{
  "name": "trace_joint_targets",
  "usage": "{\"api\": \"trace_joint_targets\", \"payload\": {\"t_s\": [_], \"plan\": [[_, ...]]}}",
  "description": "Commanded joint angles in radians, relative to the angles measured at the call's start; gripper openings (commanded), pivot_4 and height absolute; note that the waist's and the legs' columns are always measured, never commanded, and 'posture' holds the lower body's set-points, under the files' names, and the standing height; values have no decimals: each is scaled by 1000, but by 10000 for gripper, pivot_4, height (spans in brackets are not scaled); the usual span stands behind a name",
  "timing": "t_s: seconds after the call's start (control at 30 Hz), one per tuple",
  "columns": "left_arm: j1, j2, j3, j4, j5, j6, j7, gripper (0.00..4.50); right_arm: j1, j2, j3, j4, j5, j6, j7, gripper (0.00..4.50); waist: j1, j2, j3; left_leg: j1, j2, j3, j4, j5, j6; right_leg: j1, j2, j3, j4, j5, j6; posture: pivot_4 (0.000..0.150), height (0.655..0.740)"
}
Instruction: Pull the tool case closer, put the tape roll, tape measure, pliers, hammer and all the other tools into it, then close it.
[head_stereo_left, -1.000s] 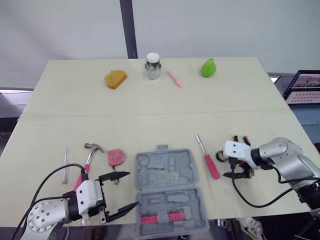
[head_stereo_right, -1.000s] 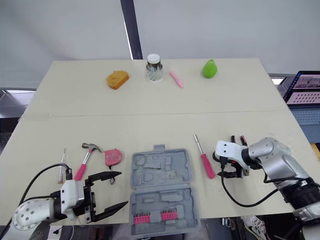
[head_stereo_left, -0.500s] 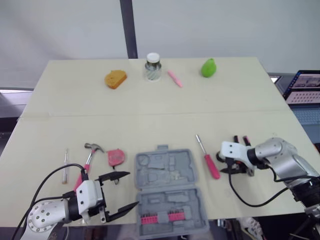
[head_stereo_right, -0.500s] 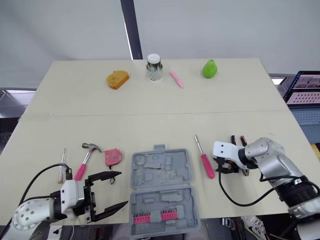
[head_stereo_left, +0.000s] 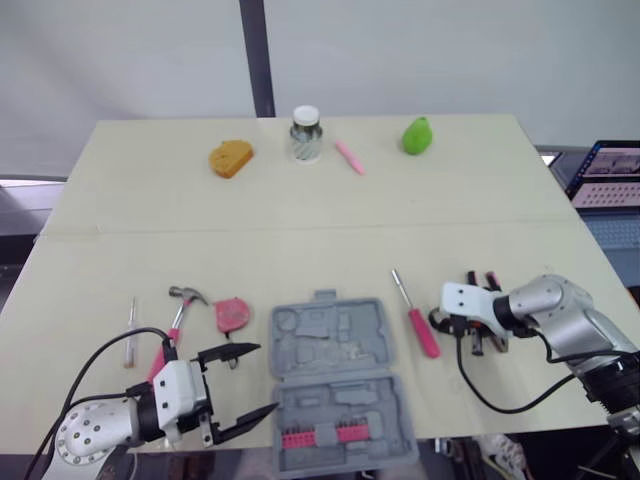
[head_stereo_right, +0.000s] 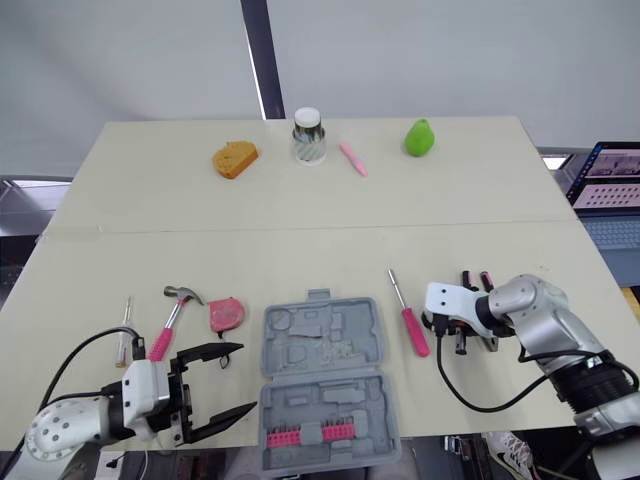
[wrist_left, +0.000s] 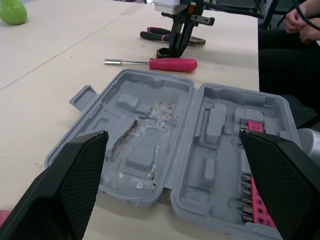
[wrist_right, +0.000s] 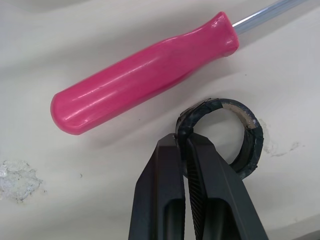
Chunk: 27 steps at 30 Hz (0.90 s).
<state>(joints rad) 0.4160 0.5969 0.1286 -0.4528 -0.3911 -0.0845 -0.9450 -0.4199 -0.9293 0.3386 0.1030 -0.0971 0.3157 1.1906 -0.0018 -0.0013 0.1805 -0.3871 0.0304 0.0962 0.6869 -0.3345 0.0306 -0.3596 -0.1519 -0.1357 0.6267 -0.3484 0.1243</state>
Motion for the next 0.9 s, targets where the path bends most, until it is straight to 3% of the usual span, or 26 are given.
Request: {"api": "trace_joint_targets", "payload": {"t_s": [0.03, 0.43, 0.7, 0.9], "plan": [[-29, -10, -11, 14, -21, 2, 4, 45000, -8, -33, -54, -59, 13, 26, 13, 381, 0, 0, 0, 0, 0, 0, 0, 0, 0, 0, 0, 0, 0, 0, 0, 1500, 6950], [-66, -4, 41, 31, -98, 44, 0, 45000, -50, -76, -115, -418, 171, 319, 83, 381, -3, 1, 0, 0, 1, -1, 0, 0, 0, 0, 0, 1, 1, 0, 0, 1500, 6950], [-56, -11, 119, 74, -109, 55, 26, 45000, -135, 57, -73, -564, 331, 553, 47, 381, -1, 1, 0, -1, 0, -2, 0, 0, 0, 0, -1, 2, 0, 0, 0, 1500, 6950], [-19, -20, 156, 72, -112, 63, 42, 45000, -167, 192, 11, -578, 349, 640, -55, 381, -3, 1, 0, -1, 0, -2, 0, 0, 0, 0, -1, 1, 1, 0, 0, 1500, 6950]]}}
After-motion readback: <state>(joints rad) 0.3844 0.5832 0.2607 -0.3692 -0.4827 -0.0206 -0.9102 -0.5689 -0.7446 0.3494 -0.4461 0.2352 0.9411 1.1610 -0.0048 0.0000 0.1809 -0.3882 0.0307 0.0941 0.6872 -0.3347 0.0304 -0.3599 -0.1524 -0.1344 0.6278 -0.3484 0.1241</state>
